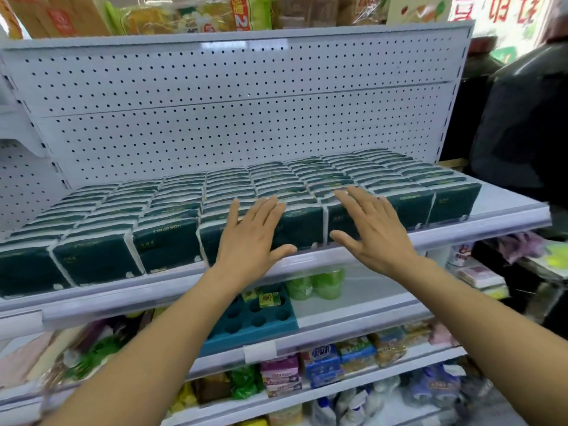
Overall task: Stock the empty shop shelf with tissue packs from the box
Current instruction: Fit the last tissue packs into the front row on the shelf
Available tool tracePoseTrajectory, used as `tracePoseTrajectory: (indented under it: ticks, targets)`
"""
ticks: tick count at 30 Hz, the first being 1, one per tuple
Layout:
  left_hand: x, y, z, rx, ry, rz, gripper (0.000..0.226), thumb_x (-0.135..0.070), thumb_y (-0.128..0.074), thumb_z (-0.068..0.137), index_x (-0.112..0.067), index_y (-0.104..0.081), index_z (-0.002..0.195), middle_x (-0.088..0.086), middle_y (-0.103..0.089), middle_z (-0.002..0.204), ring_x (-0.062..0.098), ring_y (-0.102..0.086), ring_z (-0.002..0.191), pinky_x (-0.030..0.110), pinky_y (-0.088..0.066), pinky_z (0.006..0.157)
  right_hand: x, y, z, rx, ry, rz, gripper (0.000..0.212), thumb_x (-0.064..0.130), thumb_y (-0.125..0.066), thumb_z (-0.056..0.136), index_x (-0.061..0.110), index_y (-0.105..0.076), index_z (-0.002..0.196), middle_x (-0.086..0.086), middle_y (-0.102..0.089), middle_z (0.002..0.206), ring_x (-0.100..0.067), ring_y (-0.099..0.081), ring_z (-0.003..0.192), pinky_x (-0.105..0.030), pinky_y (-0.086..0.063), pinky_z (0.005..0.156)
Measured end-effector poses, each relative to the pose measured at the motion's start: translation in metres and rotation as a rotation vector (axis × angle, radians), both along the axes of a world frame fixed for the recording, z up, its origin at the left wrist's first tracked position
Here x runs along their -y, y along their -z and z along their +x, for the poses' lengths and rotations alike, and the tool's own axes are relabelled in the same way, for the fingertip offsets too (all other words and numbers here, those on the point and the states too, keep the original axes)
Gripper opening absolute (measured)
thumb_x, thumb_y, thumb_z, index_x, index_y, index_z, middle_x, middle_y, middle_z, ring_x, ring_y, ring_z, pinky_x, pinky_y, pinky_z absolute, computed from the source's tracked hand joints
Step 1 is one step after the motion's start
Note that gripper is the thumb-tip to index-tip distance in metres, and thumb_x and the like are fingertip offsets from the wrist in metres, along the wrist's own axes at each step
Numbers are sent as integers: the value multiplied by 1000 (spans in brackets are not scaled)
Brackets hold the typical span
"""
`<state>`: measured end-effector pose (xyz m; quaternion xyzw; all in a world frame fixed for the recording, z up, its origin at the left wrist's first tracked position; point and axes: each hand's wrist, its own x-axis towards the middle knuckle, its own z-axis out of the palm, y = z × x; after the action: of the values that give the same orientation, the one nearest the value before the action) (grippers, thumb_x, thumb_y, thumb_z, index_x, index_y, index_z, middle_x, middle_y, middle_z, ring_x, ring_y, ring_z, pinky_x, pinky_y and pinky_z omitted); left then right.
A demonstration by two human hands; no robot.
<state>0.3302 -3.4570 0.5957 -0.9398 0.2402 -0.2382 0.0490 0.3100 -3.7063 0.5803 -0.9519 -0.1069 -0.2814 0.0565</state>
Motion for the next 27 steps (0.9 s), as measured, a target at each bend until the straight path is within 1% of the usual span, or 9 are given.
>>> tracePoseTrajectory:
  ticks: [2,5,9,11,14,18,20,23,27]
  targets:
    - [23,1,1,5,28,-18,85,-72,-27,92,-24,-1,157,-4,-2,165,15,-2,152,50,8,121,36,3,-4,24,15,65,75,63,-36,90,20,-27,151,-9,-30,156,-31,-30,142,-50,-25,115]
    - [63,0,7,1,67,-73,84,-71,-29,92,-24,-2,157,-5,-2,165,14,-2,152,46,9,121,93,2,-1,38,59,215,69,53,-49,94,20,-28,151,-8,-28,157,-27,-25,143,-45,-24,115]
    - [131,-2,23,-14,93,-105,85,-70,-31,93,-23,-1,157,-4,0,165,14,0,152,44,8,122,167,0,11,-10,109,439,68,54,-41,95,22,-24,152,-1,-20,160,-17,-13,147,-39,-15,119]
    - [167,-3,34,-27,97,-107,88,-71,-33,91,-22,1,157,-4,2,165,13,1,151,43,7,122,200,-5,21,-34,103,531,68,54,-39,96,22,-22,153,-1,-19,160,-18,-13,147,-43,-15,120]
    - [211,-3,47,-38,73,-91,94,-72,-34,90,-19,5,157,-3,5,165,13,4,151,41,7,122,240,-16,40,-90,103,698,67,52,-38,98,19,-19,153,-1,-17,160,-17,-14,147,-40,-16,119]
    - [237,1,57,-56,37,-28,90,-69,-36,92,-20,2,157,-3,0,165,14,-2,151,38,-3,123,270,-20,68,-311,125,996,85,73,-26,89,21,-14,155,4,-11,162,-15,-11,148,-38,-11,120]
    - [239,0,56,-71,28,-20,84,-65,-37,94,-22,-2,157,-4,-4,165,13,-5,151,35,-6,122,271,-14,83,-417,109,1140,77,71,-22,93,24,-22,154,4,-18,161,-17,-19,147,-40,-13,121]
    - [238,-4,53,-105,6,4,81,-65,-36,94,-24,-4,157,-5,-3,165,12,-3,151,34,-5,122,263,-2,98,-514,79,1292,72,72,-23,91,26,-42,144,1,-43,149,-22,-43,133,-44,-28,116]
    - [248,-13,57,-155,-17,30,94,-76,-37,87,-23,-4,157,-4,-1,165,14,-4,151,39,-2,124,269,-5,101,-523,61,1357,81,76,-22,89,23,-38,147,3,-40,150,-23,-38,137,-44,-25,118]
